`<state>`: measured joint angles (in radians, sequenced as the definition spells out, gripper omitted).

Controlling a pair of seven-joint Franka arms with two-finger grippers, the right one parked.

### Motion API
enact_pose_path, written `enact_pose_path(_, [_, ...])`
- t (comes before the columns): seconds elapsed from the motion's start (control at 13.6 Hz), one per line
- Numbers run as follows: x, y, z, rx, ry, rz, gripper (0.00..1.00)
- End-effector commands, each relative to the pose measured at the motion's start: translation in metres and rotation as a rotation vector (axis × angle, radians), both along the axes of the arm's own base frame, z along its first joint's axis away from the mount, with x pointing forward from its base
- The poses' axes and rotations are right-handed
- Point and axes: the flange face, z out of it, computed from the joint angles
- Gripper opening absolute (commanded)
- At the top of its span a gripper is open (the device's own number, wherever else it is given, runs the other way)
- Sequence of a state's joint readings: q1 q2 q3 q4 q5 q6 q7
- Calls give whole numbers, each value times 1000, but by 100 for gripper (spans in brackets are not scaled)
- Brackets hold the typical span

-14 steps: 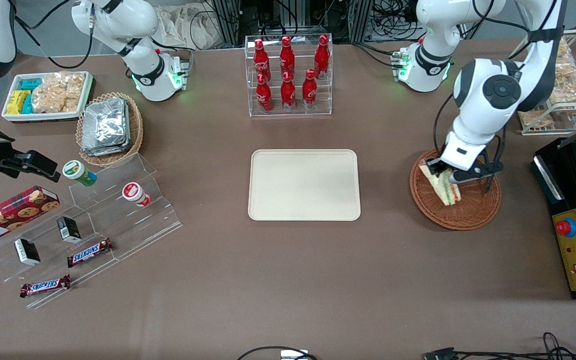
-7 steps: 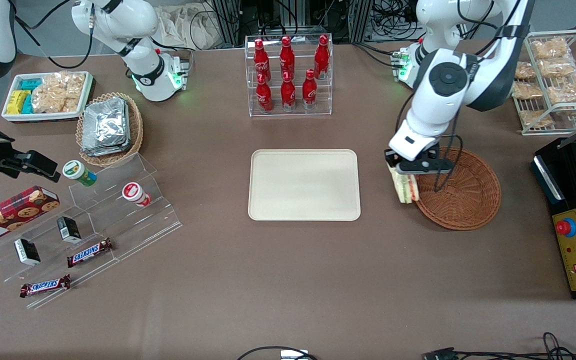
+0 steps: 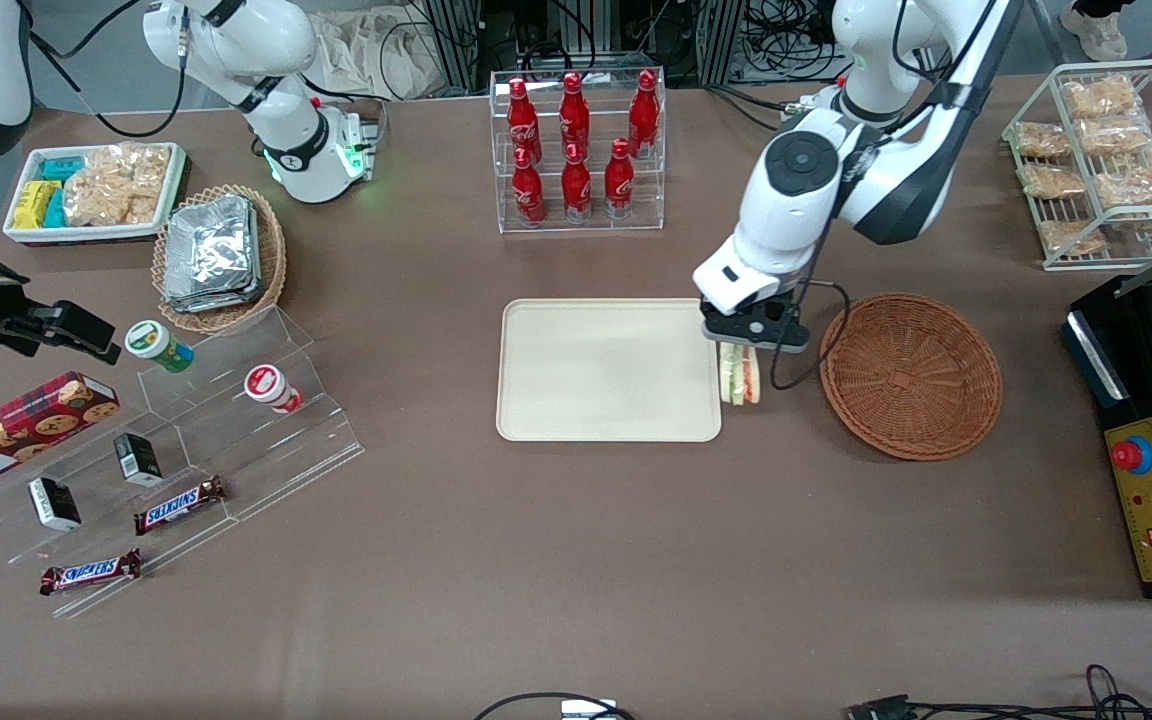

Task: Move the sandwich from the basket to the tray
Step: 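Carry the sandwich over the cream tray with the left gripper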

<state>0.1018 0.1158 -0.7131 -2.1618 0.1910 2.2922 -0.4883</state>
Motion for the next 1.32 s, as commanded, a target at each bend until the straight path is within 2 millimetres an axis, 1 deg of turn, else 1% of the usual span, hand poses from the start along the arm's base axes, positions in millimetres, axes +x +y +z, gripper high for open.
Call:
enact_pose_path(0.0, [-1,-25,-27,28,21,-21,5])
enact_pose_path(0.22, [0,-42,-62,26,59,-33,5])
enact_pose_path(0.29, [-11,-59,-70,29,67,-63,5])
enact_pose_path(0.37, [-14,-69,-79,22,83,-67,5])
enact_pose_path(0.51, [-9,-74,-93,-1,121,-56,4])
enact_pose_path(0.59, [-10,-79,-97,-6,128,-50,4])
enact_pose_path(0.66, [-13,-81,-100,0,127,-57,4])
enact_pose_path(1.03, [-12,-78,-119,18,137,-28,5])
enact_pose_path(1.18, [-13,-77,-127,20,151,-8,8])
enact_pose_path(1.25, [-14,-76,-129,23,151,-6,12])
